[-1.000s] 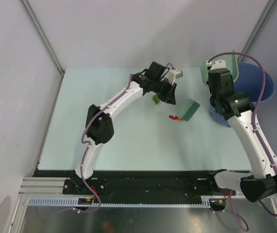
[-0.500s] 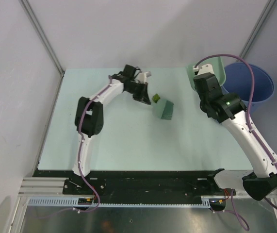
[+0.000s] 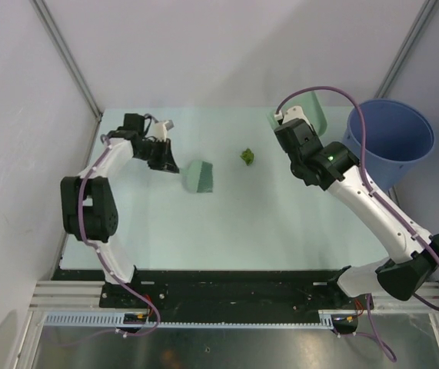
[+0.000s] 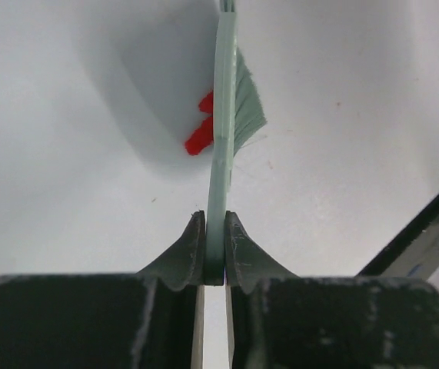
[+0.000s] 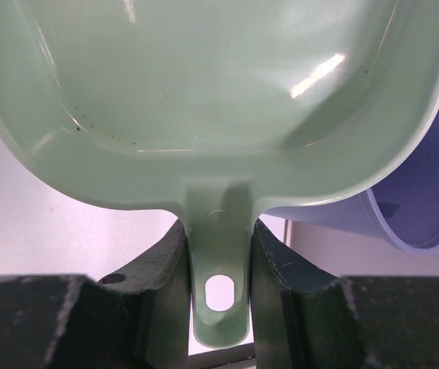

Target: Sweep away the paper scraps from the table

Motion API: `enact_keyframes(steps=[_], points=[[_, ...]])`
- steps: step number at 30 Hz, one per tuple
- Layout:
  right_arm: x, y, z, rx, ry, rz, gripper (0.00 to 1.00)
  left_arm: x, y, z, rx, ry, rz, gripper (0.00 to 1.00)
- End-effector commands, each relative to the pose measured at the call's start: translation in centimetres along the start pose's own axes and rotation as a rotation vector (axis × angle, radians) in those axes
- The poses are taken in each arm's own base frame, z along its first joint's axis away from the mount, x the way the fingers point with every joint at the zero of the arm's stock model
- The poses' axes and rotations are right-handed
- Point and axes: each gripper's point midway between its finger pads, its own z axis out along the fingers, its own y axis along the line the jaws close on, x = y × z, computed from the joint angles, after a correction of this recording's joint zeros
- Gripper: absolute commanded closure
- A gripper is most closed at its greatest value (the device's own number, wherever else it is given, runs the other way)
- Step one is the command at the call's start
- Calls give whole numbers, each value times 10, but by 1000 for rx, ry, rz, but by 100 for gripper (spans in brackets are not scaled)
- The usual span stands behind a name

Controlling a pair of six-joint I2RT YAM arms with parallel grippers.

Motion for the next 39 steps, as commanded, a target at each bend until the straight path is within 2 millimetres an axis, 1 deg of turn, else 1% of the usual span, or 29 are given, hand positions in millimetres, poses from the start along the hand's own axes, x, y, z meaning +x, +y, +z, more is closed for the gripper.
enact_keyframes(steps=[1,4,6,8,9,11,12,13,14,15,16,17,18,19,20,21,23,24,26,29,30,32,33,34,35,36,37,38,39], points=[[-29,14,-12,-73,-92,84,100,-22,-10,-51,-88,-120,264,100],[-25,41,-9,-185,-83,97,100,-53,-41,-79,-77,-222,363,100],[-11,53,0,-218,-39,118,100,-74,-59,-91,-99,-269,435,100],[2,63,9,-268,5,150,100,-86,-68,-86,-119,-274,493,100],[8,66,14,-278,29,184,100,-96,-81,-84,-136,-283,538,100],[29,70,30,-312,103,232,100,-105,-85,-65,-149,-257,568,100],[31,71,34,-320,108,261,100,-118,-104,-58,-147,-272,619,100],[44,74,41,-327,144,262,100,-127,-104,-53,-194,-271,652,100],[45,77,45,-330,141,273,100,-132,-98,-30,-219,-237,675,100],[48,78,46,-332,147,274,100,-147,-123,-22,-227,-264,749,100],[51,81,48,-339,160,278,100,-159,-118,-19,-325,-258,827,100],[57,84,51,-343,183,278,100,-156,-122,16,-343,-204,888,100],[59,87,52,-356,193,285,100,-175,-132,14,-387,-240,940,100],[58,97,49,-412,206,308,100,-184,-126,19,-471,-224,987,100],[63,102,51,-439,232,320,100,-189,-129,27,-493,-221,1017,100],[65,109,49,-475,245,329,100,-193,-137,44,-501,-216,1055,100],[74,122,46,-531,291,338,100,-196,-139,56,-525,-196,1114,100],[84,127,48,-534,325,329,100,-192,-137,72,-519,-174,1130,100],[98,133,47,-552,381,318,100,-185,-134,85,-513,-141,1150,100],[116,145,45,-597,448,306,100,-156,-127,108,-428,-73,1123,100],[120,151,43,-630,467,307,100,-134,-116,120,-395,-8,1110,100],[131,162,41,-673,519,291,100,-119,-121,118,-346,1,1072,100],[135,167,40,-688,542,286,100,-100,-118,124,-296,36,1052,100],[143,174,41,-699,579,269,100,-93,-120,122,-273,42,1025,100],[147,177,40,-709,600,257,100,-91,-128,111,-248,24,1019,100],[151,182,39,-714,617,237,100,-73,-125,114,-214,61,1000,100],[158,190,40,-712,645,206,100,-66,-127,111,-197,65,988,100],[159,195,43,-706,644,195,100,-66,-134,100,-187,48,988,100],[163,199,45,-693,654,172,100,-54,-130,101,-174,73,982,100]])
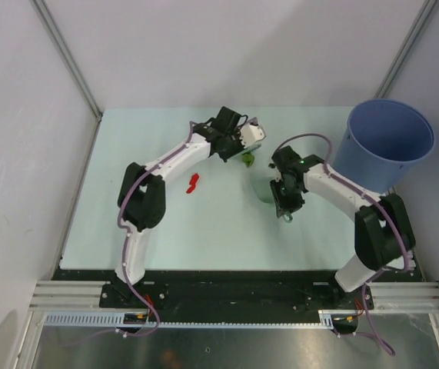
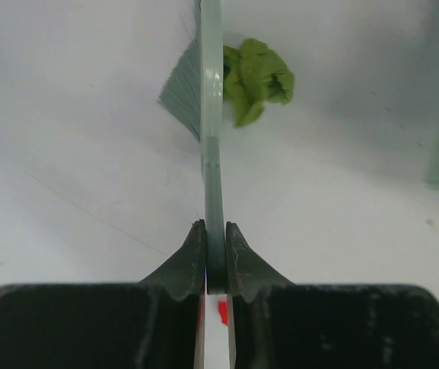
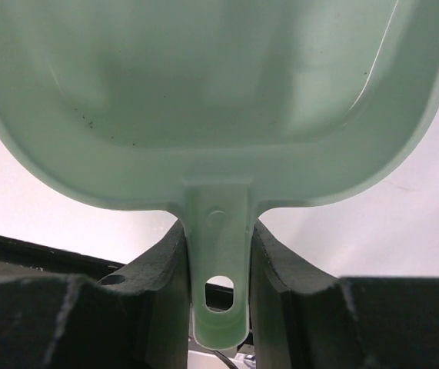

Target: Sweep away the paper scraps from the table

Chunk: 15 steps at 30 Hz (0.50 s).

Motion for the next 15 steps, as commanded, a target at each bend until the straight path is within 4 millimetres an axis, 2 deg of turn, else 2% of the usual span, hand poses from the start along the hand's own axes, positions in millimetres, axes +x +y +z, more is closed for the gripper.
enact_keyframes(steps=[1,5,7,10,12,13,14,15], points=[[13,18,23,1,79,-46,100,4,-38,-43,149,-39,-73,100],[11,0,51,111,140,-48,100,-1,-51,-57,206,-85,-74,100],[7,-4,57,135,144,-58,100,-5,-64,-67,263,-125,-63,100],[-1,2,64,136,136,-78,100,-2,-79,-85,313,-154,-37,100],[-4,4,68,133,124,-86,100,0,-99,-94,394,-186,-22,100],[-8,8,70,115,107,-89,100,-4,-102,-108,406,-214,-17,100],[-10,14,70,84,96,-96,100,-4,-114,-115,460,-239,-25,100],[-13,19,70,69,82,-104,100,-6,-116,-123,469,-253,-31,100]])
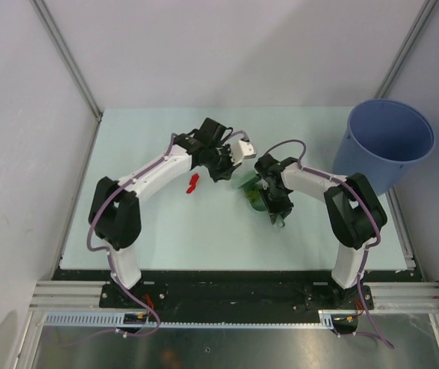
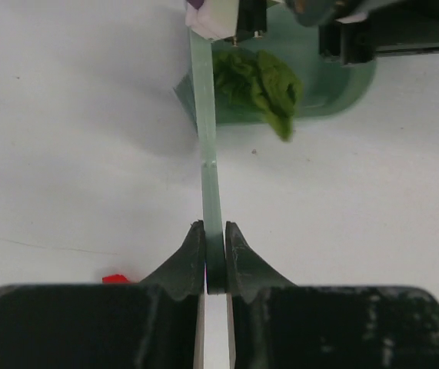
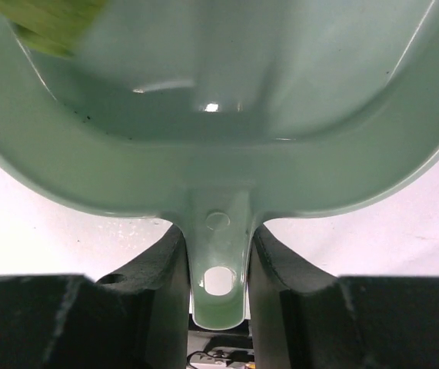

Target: Sweep away the paper scraps from the table

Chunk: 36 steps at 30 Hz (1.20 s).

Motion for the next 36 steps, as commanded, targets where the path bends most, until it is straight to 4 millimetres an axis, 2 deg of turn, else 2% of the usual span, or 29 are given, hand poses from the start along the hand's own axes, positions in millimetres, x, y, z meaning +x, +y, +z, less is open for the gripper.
enact_keyframes(steps=[1,3,5,8,12,13,14,16,17,18,19,20,21,22,24,26,27,29,30,32,33,34,36], points=[[-30,15,0,-37,-113,-30,100,-31,-51,-50,159,-162,27,100],[-35,23,-5,-53,-150,-43,100,-41,-42,-64,109,-179,-37,100],[-37,25,-8,-58,-165,-47,100,-50,-24,-83,57,-218,-121,100],[-37,30,-15,-65,-187,-73,100,-44,2,-101,-25,-226,-182,100],[-34,38,-29,-71,-221,-114,100,-29,38,-128,-139,-239,-259,100],[-35,39,-38,-73,-246,-118,100,-18,55,-141,-183,-245,-299,100],[-35,41,-41,-72,-256,-128,100,-15,63,-151,-213,-255,-316,100],[-31,48,-54,-89,-276,-152,100,6,86,-167,-285,-244,-361,100],[-32,52,-62,-96,-289,-163,100,17,91,-168,-297,-230,-370,100],[-27,53,-66,-94,-272,-171,100,23,93,-174,-313,-228,-375,100],[-23,58,-71,-99,-265,-191,100,41,94,-173,-313,-208,-389,100],[-28,63,-83,-108,-280,-198,100,49,91,-175,-314,-201,-389,100],[-19,61,-87,-100,-241,-206,100,51,86,-186,-334,-208,-373,100],[-21,63,-92,-99,-238,-217,100,70,81,-181,-333,-175,-392,100],[-28,70,-107,-123,-230,-228,100,84,75,-190,-360,-161,-384,100],[-40,73,-109,-118,-224,-251,100,104,64,-184,-360,-116,-399,100],[-56,77,-125,-127,-263,-253,100,109,61,-183,-361,-105,-401,100],[-73,71,-135,-115,-268,-255,100,118,50,-183,-364,-90,-403,100],[-95,73,-145,-123,-308,-253,100,120,47,-183,-366,-88,-402,100],[-116,70,-156,-151,-339,-245,100,124,42,-186,-376,-84,-394,100],[-128,57,-150,-146,-326,-211,100,125,41,-187,-380,-82,-392,100],[-148,54,-176,-157,-405,-200,100,126,39,-188,-384,-80,-388,100],[-162,22,-181,-112,-404,-129,100,127,37,-188,-386,-79,-387,100]])
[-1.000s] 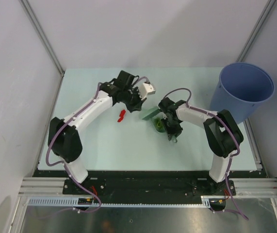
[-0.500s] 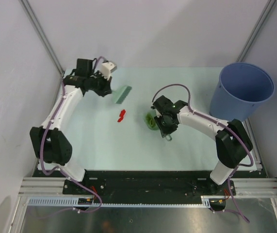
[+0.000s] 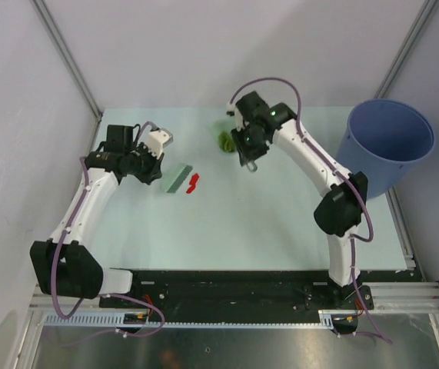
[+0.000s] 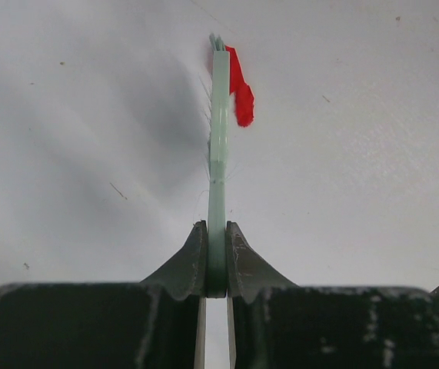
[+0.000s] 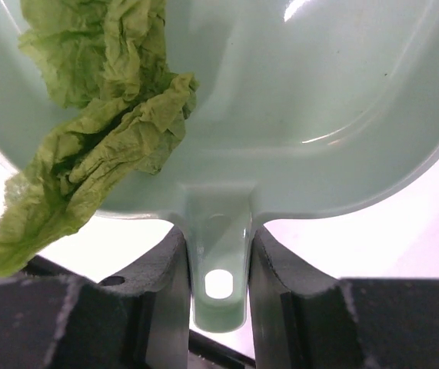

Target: Sweep away the paper scraps from the table

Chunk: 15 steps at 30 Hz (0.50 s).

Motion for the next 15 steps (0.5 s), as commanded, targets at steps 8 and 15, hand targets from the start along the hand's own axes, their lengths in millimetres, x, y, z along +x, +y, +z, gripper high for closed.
enact_keyframes(steps=[8,15], points=[[-20,-181,-143,334,-208,333,100,-8,-4,-12,0,-63,66,100],[84,-289,-262,717,-283,614,100,-18,-6,-12,25,-91,67,100]])
